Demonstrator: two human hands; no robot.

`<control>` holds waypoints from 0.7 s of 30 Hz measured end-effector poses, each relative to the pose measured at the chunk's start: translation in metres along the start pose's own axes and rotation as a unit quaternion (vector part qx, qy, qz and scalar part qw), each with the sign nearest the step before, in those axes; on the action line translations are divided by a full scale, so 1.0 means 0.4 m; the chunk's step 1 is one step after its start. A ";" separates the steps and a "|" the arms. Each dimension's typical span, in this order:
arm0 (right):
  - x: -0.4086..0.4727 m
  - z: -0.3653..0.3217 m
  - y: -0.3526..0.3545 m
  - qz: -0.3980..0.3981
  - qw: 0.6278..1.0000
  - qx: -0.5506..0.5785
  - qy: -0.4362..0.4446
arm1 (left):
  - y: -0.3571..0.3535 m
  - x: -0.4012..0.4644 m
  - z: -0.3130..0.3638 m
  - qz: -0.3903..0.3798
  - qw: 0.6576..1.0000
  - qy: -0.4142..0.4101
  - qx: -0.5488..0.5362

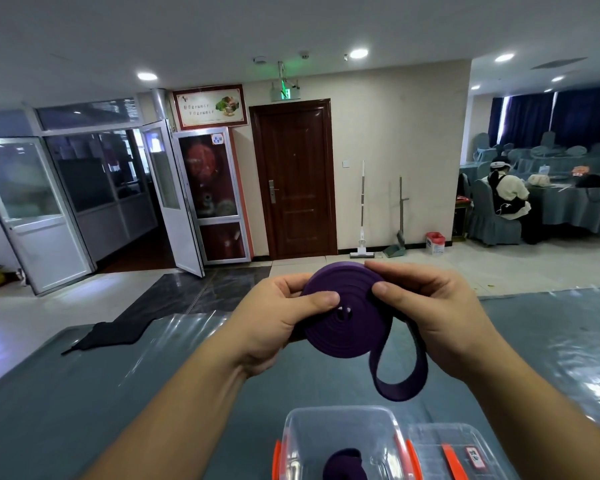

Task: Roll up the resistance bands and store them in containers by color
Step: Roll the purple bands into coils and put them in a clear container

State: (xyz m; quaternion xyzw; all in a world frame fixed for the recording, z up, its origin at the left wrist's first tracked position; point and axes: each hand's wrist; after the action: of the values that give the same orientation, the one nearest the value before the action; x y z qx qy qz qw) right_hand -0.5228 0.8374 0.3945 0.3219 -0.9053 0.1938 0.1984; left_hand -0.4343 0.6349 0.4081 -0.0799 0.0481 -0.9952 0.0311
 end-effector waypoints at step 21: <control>-0.022 -0.012 -0.013 0.027 0.999 -0.019 0.004 | -0.005 -0.009 0.010 0.008 0.999 -0.018 0.029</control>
State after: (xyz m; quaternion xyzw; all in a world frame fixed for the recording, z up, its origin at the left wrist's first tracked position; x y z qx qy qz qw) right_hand -0.5120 0.8406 0.3955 0.2928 -0.9161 0.1837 0.2030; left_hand -0.4300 0.6369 0.4118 -0.0964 0.0197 -0.9942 0.0422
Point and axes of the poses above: each hand's wrist, its own x-axis towards the middle knuckle, its own y-axis out of the back of the hand, z = x × y, and after that the axes turned 1 degree about -y, right-handed
